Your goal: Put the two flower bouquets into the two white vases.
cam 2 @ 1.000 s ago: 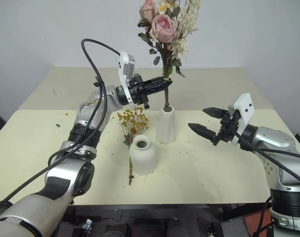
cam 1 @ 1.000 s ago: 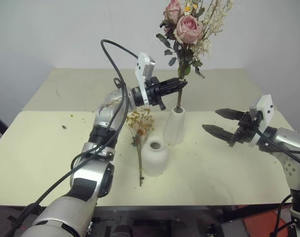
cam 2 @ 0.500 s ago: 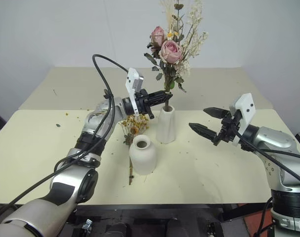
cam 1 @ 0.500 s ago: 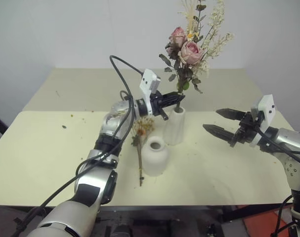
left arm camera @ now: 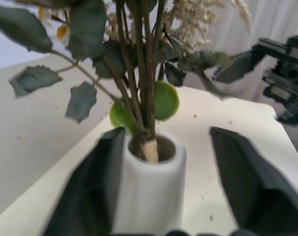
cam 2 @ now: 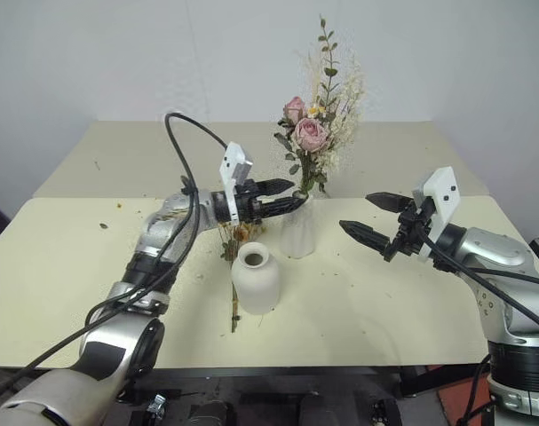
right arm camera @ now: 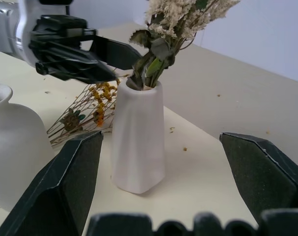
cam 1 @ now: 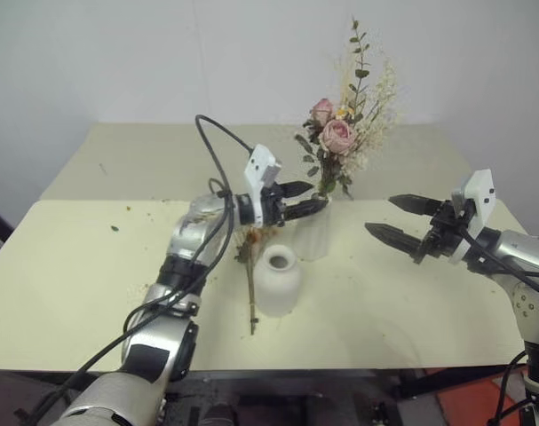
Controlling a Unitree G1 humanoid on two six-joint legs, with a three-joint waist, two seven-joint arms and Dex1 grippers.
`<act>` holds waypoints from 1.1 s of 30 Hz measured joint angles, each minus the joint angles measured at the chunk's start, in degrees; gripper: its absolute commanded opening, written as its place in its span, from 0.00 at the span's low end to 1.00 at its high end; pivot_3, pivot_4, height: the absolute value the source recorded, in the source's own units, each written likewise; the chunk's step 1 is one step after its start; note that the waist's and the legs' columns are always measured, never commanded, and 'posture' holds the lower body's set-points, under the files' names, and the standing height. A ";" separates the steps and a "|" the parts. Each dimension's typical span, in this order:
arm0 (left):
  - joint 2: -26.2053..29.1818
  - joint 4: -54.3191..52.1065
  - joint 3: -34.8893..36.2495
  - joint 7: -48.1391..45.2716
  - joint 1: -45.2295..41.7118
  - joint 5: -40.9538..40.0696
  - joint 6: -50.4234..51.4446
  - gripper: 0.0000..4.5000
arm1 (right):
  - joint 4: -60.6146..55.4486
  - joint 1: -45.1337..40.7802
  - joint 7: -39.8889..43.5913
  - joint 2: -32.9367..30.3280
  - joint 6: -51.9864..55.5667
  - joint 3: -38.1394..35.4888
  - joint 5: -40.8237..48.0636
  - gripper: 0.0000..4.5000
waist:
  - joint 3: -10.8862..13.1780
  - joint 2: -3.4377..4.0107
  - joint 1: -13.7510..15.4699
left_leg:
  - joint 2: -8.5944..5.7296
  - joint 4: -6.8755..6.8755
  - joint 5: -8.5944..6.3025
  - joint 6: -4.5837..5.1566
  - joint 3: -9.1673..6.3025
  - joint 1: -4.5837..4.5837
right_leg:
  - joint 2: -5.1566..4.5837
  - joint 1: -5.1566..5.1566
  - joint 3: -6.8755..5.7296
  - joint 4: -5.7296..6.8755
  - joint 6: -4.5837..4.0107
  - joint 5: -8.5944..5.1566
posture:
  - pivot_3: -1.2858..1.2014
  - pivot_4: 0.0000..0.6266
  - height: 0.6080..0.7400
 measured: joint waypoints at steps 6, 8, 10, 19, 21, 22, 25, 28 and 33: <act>8.36 -15.48 0.74 -1.77 8.84 -3.89 8.62 1.00 | 0.26 0.01 0.82 -0.40 0.00 0.01 0.03 1.00 | 0.00 0.00 0.10 | 0.01 0.00 0.00 0.00 0.00 0.02 | 0.00 0.00 0.00 0.02 -0.01 0.01 | 0.52 0.24 1.00; 11.35 -20.37 2.19 -1.16 11.15 -5.66 11.41 1.00 | 0.43 0.02 1.86 -0.72 -0.01 0.04 0.04 1.00 | 0.00 0.00 0.15 | 0.02 0.01 0.00 0.00 0.00 0.03 | 0.00 0.02 0.00 0.01 -0.01 0.00 | 0.52 0.24 1.00; 14.37 -24.01 4.12 0.09 12.81 -7.24 14.95 1.00 | 0.81 0.02 3.00 -1.46 -0.03 0.07 0.03 1.00 | 0.00 0.01 0.15 | 0.03 0.01 0.00 0.00 0.00 0.03 | 0.00 0.01 0.00 0.00 0.00 0.00 | 0.52 0.24 1.00; 22.07 -35.95 6.44 11.69 14.04 -12.46 39.72 1.00 | 3.76 -1.62 6.56 -2.21 -1.33 1.21 -0.31 1.00 | 0.00 0.00 0.16 | 0.03 0.01 0.00 0.00 0.00 0.07 | 0.00 0.07 -0.02 -0.03 0.03 -0.02 | 0.52 0.24 1.00; 21.14 -36.48 5.74 15.74 13.24 -12.50 47.08 1.00 | 4.25 -2.31 7.07 -2.21 -1.53 1.74 -0.59 1.00 | 0.00 0.00 0.14 | 0.03 0.01 0.00 0.00 0.00 0.08 | 0.01 0.07 -0.02 0.00 0.03 -0.02 | 0.52 0.24 1.00; 20.12 -36.46 5.52 17.92 12.47 -12.40 51.03 1.00 | 4.38 -2.50 7.34 -2.25 -1.57 1.93 -0.62 1.00 | 0.00 0.00 0.17 | 0.02 0.01 0.00 0.00 0.00 0.08 | 0.01 0.07 -0.03 -0.01 0.03 -0.02 | 0.52 0.24 1.00; 16.19 -35.91 4.44 23.83 10.34 -11.71 60.68 1.00 | 4.73 -2.87 7.57 -2.28 -1.68 2.36 -0.71 1.00 | 0.00 0.00 0.18 | 0.02 0.01 0.00 0.00 -0.01 0.07 | 0.01 0.08 -0.03 -0.03 0.03 -0.02 | 0.52 0.24 1.00; 12.53 -32.13 3.66 29.43 8.40 -9.99 66.34 1.00 | 4.78 -3.10 7.68 -2.34 -1.69 2.53 -0.74 1.00 | 0.00 0.00 0.20 | 0.02 0.01 0.00 0.00 -0.01 0.06 | 0.01 0.06 -0.03 -0.02 0.02 -0.02 | 0.52 0.24 1.00; 9.27 -25.14 3.53 35.71 4.90 -9.83 67.46 1.00 | 4.70 -3.08 7.97 -2.87 -1.70 2.48 -0.69 1.00 | 0.00 0.00 0.10 | 0.01 0.01 0.00 0.00 -0.01 0.09 | 0.01 0.06 -0.02 0.00 0.01 -0.01 | 0.52 0.24 1.00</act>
